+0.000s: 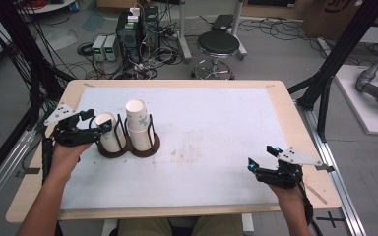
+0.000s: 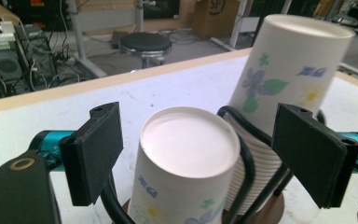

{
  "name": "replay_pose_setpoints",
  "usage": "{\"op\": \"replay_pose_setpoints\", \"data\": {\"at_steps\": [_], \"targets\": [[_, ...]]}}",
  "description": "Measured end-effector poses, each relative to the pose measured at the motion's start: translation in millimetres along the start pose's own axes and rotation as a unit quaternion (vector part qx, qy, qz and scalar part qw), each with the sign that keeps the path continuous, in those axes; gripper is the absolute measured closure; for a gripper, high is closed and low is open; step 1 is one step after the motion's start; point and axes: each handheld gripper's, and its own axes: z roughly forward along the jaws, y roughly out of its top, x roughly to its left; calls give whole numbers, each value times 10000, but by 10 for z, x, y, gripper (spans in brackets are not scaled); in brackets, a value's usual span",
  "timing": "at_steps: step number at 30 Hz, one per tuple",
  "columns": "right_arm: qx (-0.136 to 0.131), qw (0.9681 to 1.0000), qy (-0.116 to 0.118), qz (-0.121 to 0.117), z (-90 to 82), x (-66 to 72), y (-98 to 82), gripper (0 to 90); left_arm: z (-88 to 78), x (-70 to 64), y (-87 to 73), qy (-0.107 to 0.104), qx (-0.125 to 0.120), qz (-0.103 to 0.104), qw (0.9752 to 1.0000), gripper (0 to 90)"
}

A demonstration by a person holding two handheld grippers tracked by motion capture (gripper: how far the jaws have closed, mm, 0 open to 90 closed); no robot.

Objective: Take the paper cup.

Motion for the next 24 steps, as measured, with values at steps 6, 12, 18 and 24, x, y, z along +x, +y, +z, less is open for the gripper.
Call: {"op": "replay_pose_setpoints", "data": {"at_steps": [6,12,18,24], "targets": [[24,10000,11,30,-3,-10,-8,186,85,37,-25,58,268,58,9996,199],[34,10000,10,29,3,-11,-11,186,104,53,-32,78,320,65,9994,260],[36,10000,-7,21,4,-16,-12,186,89,46,-27,36,272,141,9995,350],[42,10000,6,22,10,-13,-13,186,42,48,9,22,50,56,10000,357]]}}
